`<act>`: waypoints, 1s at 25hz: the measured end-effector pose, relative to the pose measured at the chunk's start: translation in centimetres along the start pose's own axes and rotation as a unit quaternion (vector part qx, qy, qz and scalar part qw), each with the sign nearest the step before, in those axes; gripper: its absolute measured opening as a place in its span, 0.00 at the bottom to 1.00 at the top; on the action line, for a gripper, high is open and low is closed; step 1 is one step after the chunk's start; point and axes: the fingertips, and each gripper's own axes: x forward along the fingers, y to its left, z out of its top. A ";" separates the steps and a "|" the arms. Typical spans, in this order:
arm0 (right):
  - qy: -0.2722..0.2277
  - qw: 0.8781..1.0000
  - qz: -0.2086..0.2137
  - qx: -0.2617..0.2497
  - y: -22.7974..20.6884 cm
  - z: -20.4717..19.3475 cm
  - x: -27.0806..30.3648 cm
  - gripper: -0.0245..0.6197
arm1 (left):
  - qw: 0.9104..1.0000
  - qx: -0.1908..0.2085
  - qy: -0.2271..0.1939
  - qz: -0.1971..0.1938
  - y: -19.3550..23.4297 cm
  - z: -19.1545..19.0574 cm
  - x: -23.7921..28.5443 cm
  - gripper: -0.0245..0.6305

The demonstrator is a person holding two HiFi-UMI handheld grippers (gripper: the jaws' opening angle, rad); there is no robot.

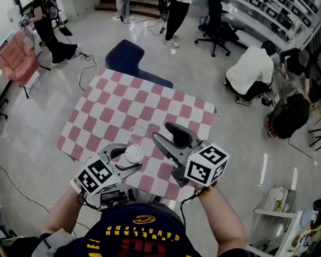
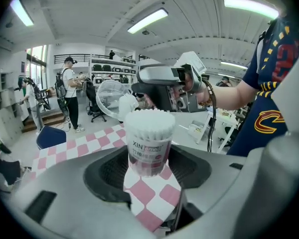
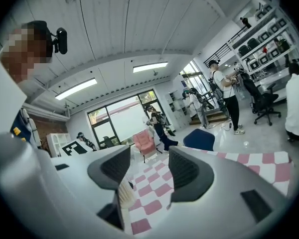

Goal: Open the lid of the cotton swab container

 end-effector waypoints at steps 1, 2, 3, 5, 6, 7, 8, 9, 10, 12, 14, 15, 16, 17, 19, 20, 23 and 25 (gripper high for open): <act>-0.003 1.000 -0.014 0.005 -0.2 -0.4 -0.4 0.42 | 1.000 -0.010 -0.007 0.007 0.1 0.1 -0.2 0.42; -0.007 1.000 -0.027 0.012 -0.3 -0.9 -0.8 0.42 | 1.000 -0.019 -0.013 0.014 0.2 0.1 -0.5 0.42; -0.010 0.999 -0.039 0.018 -0.4 -1.5 -1.1 0.42 | 0.999 -0.028 -0.018 0.022 0.3 0.1 -0.8 0.42; -0.015 0.998 -0.062 0.024 -0.3 -2.4 -1.9 0.38 | 0.998 -0.041 -0.022 0.040 0.7 -0.2 -1.2 0.42; -0.016 0.997 -0.072 0.022 -0.2 -2.7 -2.3 0.34 | 0.997 -0.046 -0.023 0.049 0.9 -0.2 -1.5 0.42; -0.018 0.996 -0.082 0.018 -0.2 -3.0 -2.7 0.31 | 0.997 -0.052 -0.024 0.057 1.1 -0.3 -1.6 0.42; -0.020 0.995 -0.092 0.013 -0.1 -3.2 -3.1 0.29 | 0.996 -0.057 -0.025 0.063 1.3 -0.4 -1.7 0.42; -0.023 0.995 -0.101 0.007 -0.1 -3.4 -3.5 0.26 | 0.995 -0.060 -0.025 0.070 1.5 -0.5 -1.8 0.42; -0.025 0.994 -0.109 0.000 -0.1 -3.5 -3.8 0.23 | 0.995 -0.062 -0.023 0.077 1.7 -0.7 -1.9 0.42; -0.030 0.992 -0.125 -0.015 -0.2 -3.7 -4.3 0.16 | 0.994 -0.063 -0.021 0.089 2.1 -0.9 -1.9 0.42; -0.033 0.990 -0.137 -0.024 -0.4 -3.7 -4.9 0.12 | 0.993 -0.067 -0.025 0.098 2.3 -0.9 -1.8 0.42; -0.035 0.989 -0.141 -0.026 -0.5 -3.8 -5.2 0.11 | 0.992 -0.069 -0.028 0.101 2.4 -0.8 -1.8 0.42; -0.037 0.989 -0.144 -0.026 -0.5 -3.8 -5.4 0.09 | 0.992 -0.070 -0.032 0.103 2.4 -0.7 -1.8 0.42; -0.038 0.988 -0.146 -0.026 -0.6 -3.8 -5.5 0.08 | 0.991 -0.071 -0.037 0.105 2.5 -0.6 -1.8 0.42; -0.040 0.988 -0.149 -0.030 -0.7 -4.1 -5.7 0.07 | 0.991 -0.070 -0.043 0.107 2.4 -0.5 -1.8 0.42; -0.039 0.987 -0.150 -0.033 -0.6 -4.2 -5.8 0.05 | 0.991 -0.070 -0.044 0.108 2.4 -0.5 -1.8 0.42; -0.032 0.986 -0.155 -0.046 -0.3 -4.2 -6.0 0.05 | 0.991 -0.069 -0.044 0.109 2.2 -0.5 -1.7 0.42; -0.030 0.985 -0.159 -0.056 -0.1 -4.2 -6.1 0.05 | 0.991 -0.070 -0.042 0.108 2.0 -0.5 -1.6 0.42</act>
